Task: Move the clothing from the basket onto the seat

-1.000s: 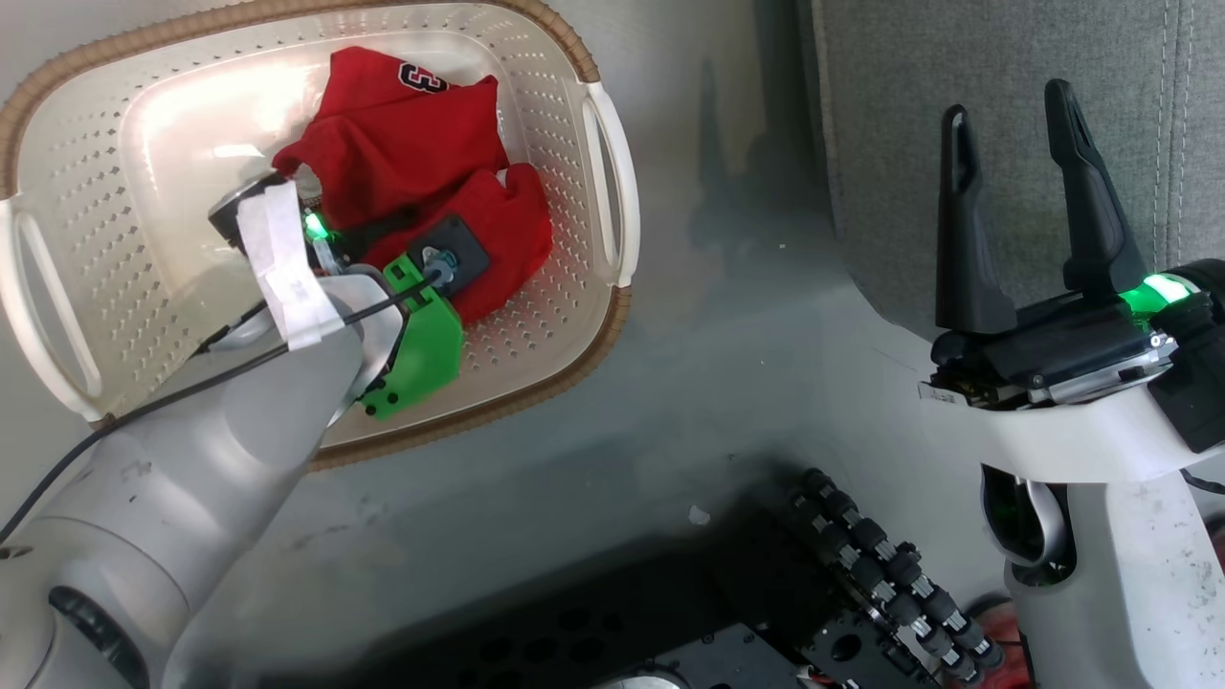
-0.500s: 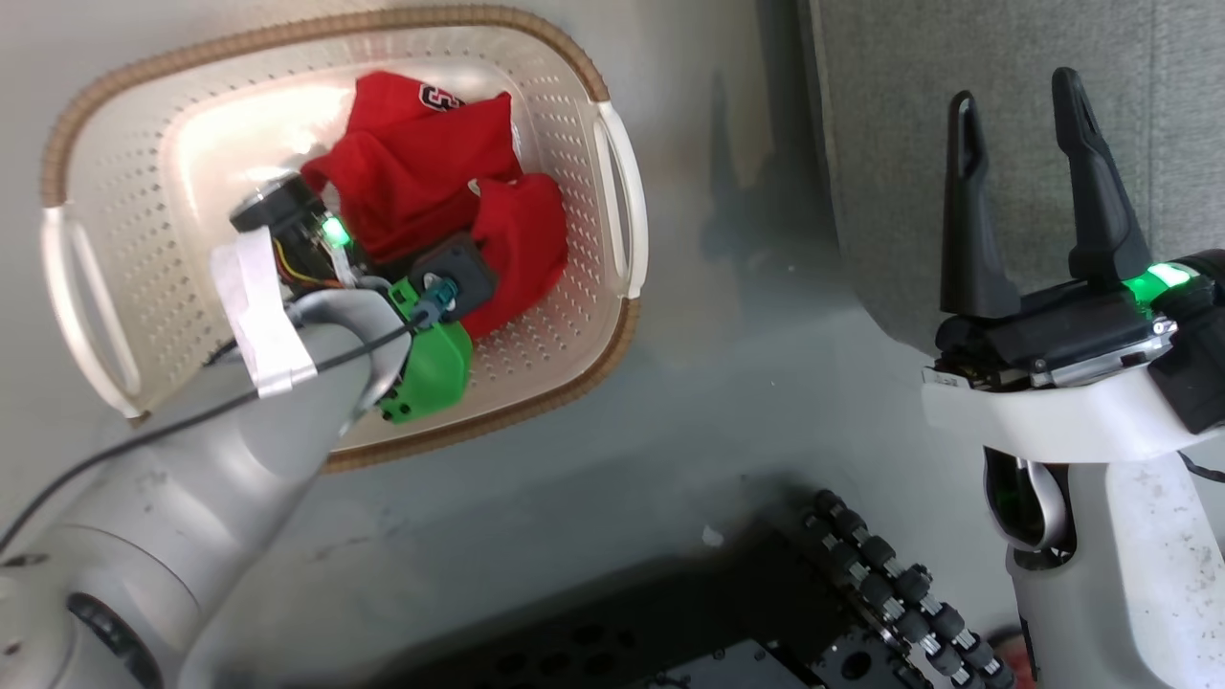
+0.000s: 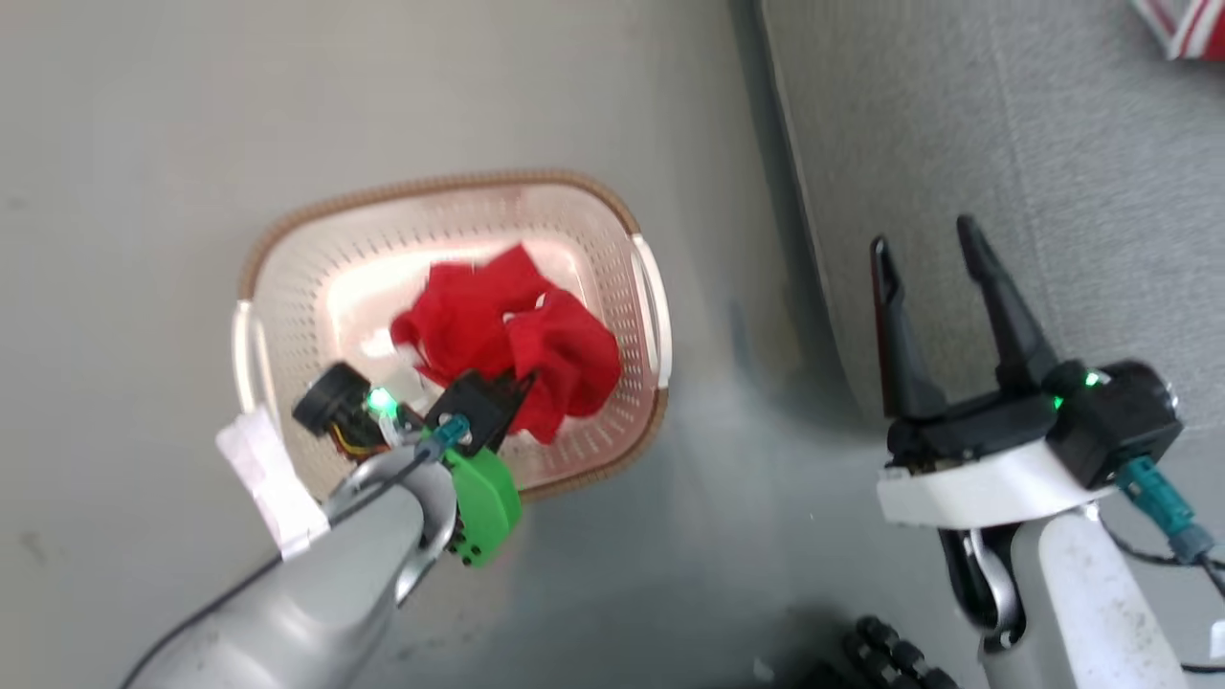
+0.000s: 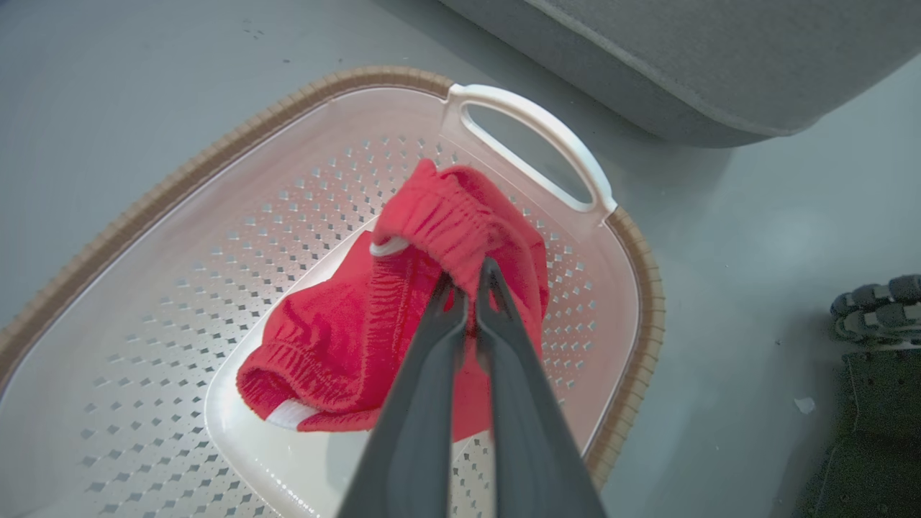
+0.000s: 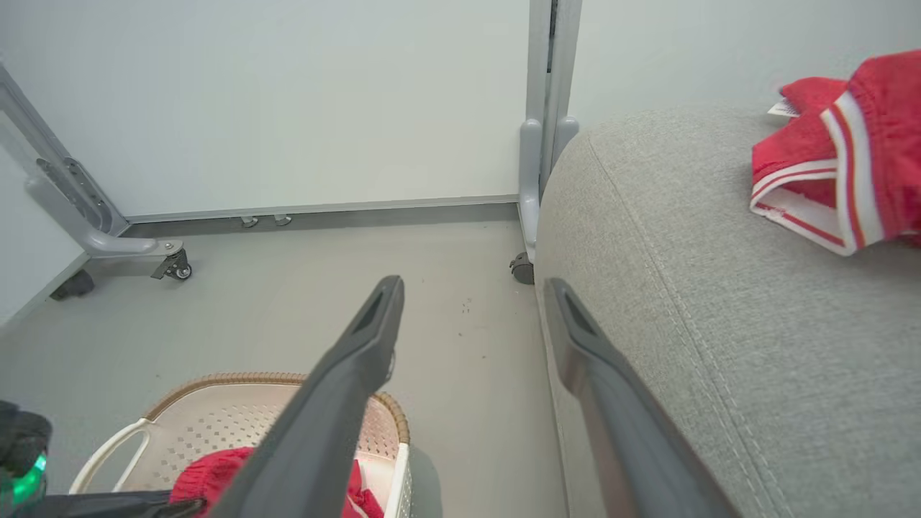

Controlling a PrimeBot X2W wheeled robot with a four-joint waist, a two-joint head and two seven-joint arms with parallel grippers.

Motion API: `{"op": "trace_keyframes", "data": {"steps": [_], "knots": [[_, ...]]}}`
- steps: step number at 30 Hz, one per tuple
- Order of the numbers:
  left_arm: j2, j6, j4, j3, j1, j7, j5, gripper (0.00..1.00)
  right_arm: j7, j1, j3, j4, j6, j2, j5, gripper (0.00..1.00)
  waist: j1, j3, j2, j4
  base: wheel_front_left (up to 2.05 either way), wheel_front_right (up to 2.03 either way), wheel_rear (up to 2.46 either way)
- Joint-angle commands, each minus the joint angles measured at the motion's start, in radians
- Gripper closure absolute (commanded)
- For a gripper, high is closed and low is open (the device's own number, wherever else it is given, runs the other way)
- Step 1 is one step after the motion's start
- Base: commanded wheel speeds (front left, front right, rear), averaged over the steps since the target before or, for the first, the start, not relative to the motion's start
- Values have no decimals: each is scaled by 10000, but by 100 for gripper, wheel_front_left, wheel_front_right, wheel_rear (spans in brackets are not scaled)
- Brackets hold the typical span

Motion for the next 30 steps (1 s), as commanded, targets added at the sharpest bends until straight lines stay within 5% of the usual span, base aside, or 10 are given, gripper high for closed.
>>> {"op": "trace_keyframes", "data": {"steps": [1, 16, 30], "knots": [[64, 185, -314, 287, 593, -30, -20, 100, -31, 397, 46, 235, -14, -42, -22, 0, 1, -2694, 0, 599, 0, 0, 0], [101, 983, -3262, 2949, 3987, -35, 791, 100, -32, 2176, 651, 1548, -14, -40, 25, 0, 1, -6154, 0, 628, 0, 0, 0], [25, 815, -5219, 3777, 4410, -36, 1623, 100, -32, 2642, 1150, 1685, -14, -40, 276, 0, 1, -6801, 0, 750, 0, 0, 0]]}}
